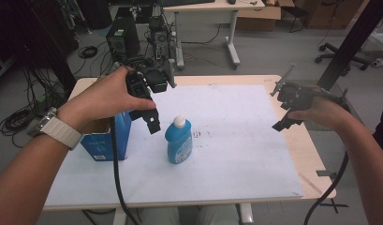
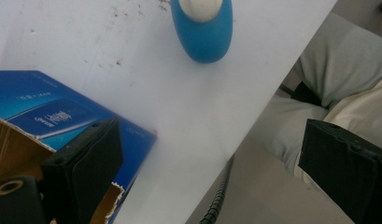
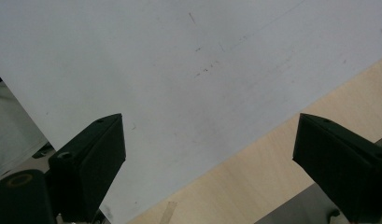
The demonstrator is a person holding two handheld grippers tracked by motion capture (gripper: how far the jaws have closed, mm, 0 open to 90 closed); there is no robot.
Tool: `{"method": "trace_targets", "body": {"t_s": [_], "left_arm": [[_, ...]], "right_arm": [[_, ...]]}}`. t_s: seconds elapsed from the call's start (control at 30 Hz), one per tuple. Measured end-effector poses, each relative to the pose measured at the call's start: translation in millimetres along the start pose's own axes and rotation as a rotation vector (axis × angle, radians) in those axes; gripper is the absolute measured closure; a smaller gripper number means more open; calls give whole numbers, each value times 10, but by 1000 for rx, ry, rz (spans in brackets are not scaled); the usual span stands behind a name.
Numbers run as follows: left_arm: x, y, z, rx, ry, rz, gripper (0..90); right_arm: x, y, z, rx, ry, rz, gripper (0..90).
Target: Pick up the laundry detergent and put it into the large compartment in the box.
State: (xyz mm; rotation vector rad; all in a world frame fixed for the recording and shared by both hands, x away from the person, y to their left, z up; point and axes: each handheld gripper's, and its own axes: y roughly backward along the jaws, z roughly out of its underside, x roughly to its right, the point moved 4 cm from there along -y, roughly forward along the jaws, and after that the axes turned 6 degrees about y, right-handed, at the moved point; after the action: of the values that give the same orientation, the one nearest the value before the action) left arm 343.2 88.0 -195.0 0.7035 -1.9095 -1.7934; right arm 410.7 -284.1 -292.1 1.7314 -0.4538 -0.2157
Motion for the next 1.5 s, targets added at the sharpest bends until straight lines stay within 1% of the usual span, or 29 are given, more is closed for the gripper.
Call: {"method": "trace_targets", "body": {"t_s": [0.07,0.1,0.13,0.17,0.23,0.27,0.37,0.47,0.5,0.6,0.67,0.73,0.77,0.8,0.83,0.9,1.07,1.13,1.17,1.2,1.23,1.27,1.33,1.4,1.5], "left_arm": [[8,9,-18,11,30,6,67],[8,9,-18,11,30,6,67],[12,13,-29,17,46,8,67],[12,13,-29,17,46,8,68],[13,16,-47,24,73,9,67],[13,16,-47,24,73,9,68],[11,25,-71,40,102,12,68],[13,24,-83,38,110,8,68],[22,24,-97,37,124,10,69],[36,30,-123,46,149,15,70],[38,32,-132,50,153,16,70],[43,33,-159,54,189,15,70],[43,33,-159,54,189,15,70],[38,31,-175,56,216,15,70],[38,31,-175,56,216,15,70],[34,21,-202,66,246,18,70],[31,-12,-247,68,283,15,70],[30,-20,-255,67,285,14,70],[32,-41,-274,73,301,15,70],[32,-41,-274,73,301,15,70],[31,-58,-291,79,318,23,70],[31,-58,-291,79,318,23,71],[23,-82,-315,89,340,20,70],[23,-90,-323,90,345,21,70],[21,-111,-348,93,349,9,67]], "right_arm": [[-3,2,0,0,0,1,92],[-3,2,0,0,0,1,92],[-2,3,1,0,0,2,92],[-2,4,1,-1,-1,2,92],[-2,3,-1,-1,-1,2,92],[-2,2,-3,0,-1,3,91],[-3,-2,-9,-1,0,2,92],[2,-6,-9,-4,1,4,92],[3,-9,-10,-1,-1,4,91],[5,-18,-8,-1,1,4,92],[8,-26,-7,0,1,2,92],[12,-29,-9,-2,1,1,92],[13,-32,-11,0,1,0,92],[16,-33,-13,1,3,1,92],[17,-35,-16,2,3,0,92],[18,-38,-21,2,4,0,92],[15,-46,-28,4,5,-2,91],[16,-46,-27,5,5,-2,91],[16,-47,-27,4,5,-1,91],[17,-48,-26,3,5,-1,92],[18,-48,-26,3,5,-1,92],[18,-48,-26,3,5,-1,92],[17,-51,-32,5,5,-2,92],[14,-55,-37,5,6,-3,91],[16,-56,-39,6,6,-2,91]]}}
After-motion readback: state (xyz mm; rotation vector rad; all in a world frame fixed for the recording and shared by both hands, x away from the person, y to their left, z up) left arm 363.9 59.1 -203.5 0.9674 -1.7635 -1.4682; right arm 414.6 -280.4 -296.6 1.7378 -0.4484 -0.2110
